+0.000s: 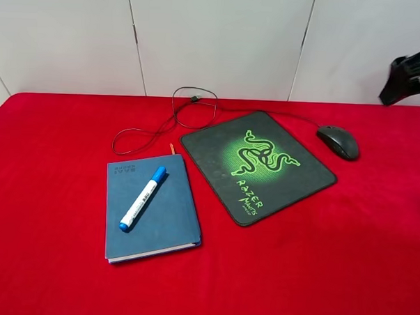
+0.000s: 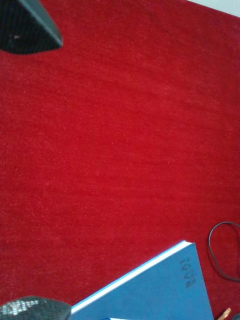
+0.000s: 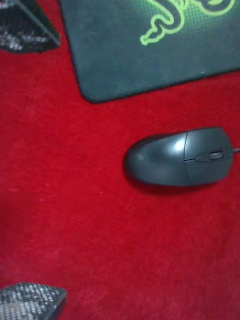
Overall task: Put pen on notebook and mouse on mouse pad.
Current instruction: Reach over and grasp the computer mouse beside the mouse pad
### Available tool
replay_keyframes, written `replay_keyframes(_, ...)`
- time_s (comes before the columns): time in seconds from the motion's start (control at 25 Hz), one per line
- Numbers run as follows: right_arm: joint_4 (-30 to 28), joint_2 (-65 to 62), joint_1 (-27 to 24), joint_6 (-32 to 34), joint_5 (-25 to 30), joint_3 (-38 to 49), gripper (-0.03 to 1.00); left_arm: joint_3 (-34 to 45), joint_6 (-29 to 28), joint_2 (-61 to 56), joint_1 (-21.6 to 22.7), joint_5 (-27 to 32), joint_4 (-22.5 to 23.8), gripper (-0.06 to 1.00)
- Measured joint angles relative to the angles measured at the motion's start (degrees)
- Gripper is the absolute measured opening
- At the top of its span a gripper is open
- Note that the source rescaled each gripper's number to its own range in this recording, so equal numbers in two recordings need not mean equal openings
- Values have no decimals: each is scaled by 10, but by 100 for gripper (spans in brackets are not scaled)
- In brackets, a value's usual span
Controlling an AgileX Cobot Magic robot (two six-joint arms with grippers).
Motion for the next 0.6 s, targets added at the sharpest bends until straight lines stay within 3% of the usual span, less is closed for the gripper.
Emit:
replay_keyframes(0.36,51,113,0,-118,-17,-50,100,0,1,0,0,0,0,95)
replay_keyframes(0.6,84,164,0,-161,-28,-64,100,0,1,0,0,0,0,95)
